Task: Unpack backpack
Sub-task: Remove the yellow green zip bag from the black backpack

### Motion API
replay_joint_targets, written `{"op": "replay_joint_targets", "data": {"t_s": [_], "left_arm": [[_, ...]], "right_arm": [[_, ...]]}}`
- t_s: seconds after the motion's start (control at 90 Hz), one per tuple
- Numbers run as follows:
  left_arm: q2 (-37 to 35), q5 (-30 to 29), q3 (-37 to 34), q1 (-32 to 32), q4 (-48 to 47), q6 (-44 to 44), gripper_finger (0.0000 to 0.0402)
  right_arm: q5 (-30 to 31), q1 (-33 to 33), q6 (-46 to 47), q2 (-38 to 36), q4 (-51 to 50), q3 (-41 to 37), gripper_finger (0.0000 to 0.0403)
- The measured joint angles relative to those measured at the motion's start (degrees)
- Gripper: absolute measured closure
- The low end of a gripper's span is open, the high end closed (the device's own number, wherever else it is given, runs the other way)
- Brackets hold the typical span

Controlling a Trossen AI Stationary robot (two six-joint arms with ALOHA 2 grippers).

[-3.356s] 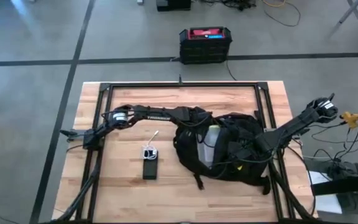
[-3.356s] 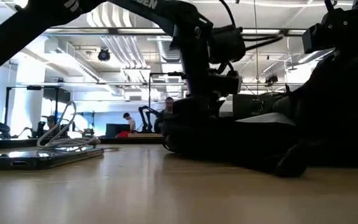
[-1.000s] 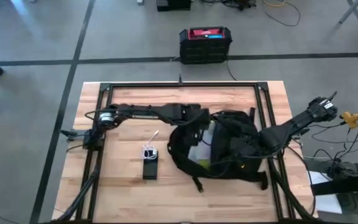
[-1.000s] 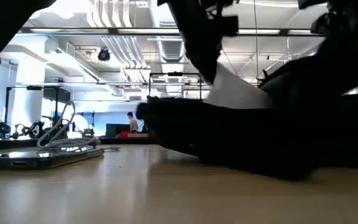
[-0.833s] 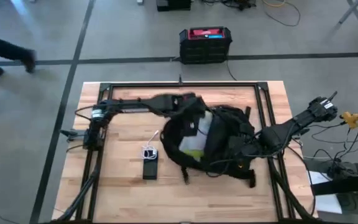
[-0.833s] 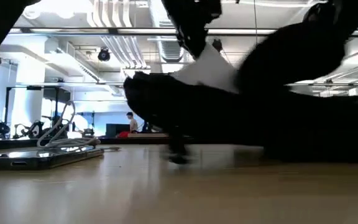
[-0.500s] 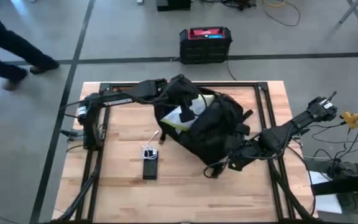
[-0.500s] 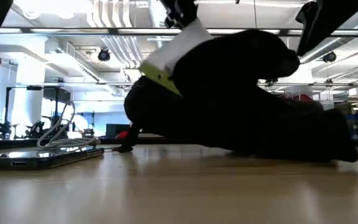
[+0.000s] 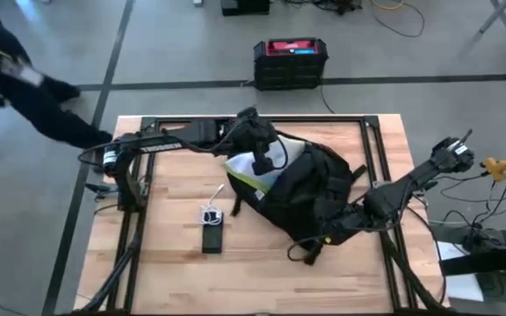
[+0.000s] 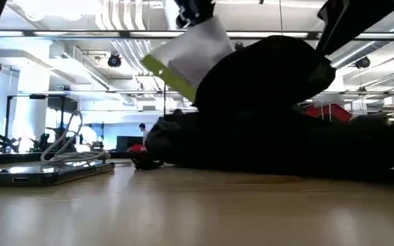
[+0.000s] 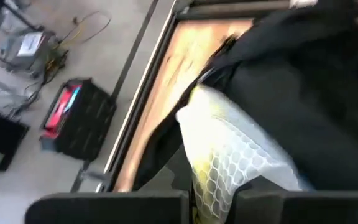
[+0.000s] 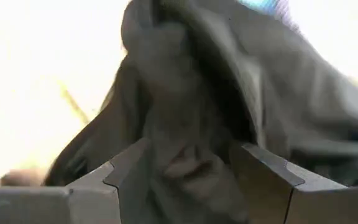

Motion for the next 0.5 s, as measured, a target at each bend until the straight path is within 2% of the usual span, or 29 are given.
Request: {"op": "replay_joint_targets", "data": {"t_s": [0.256, 0.378, 0.5], "left_arm": [[-14.2, 0.6, -12.5, -2.8, 11.6, 0.9, 0.0393], [-20.8, 3.1, -22.8, -5.0, 20.1, 0.5, 0.0393], [-25.8, 3.7, -34.0, -8.4, 30.7, -0.8, 0.0393]], "right_arm": [[12.0, -0.4, -9.0, -0.7, 0.1, 1.5, 0.0203], [16.7, -0.4, -14.7, -0.7, 0.6, 4.8, 0.0203], [17.0, -1.3, -20.4, -0.7, 3.3, 7.9, 0.0203]]}}
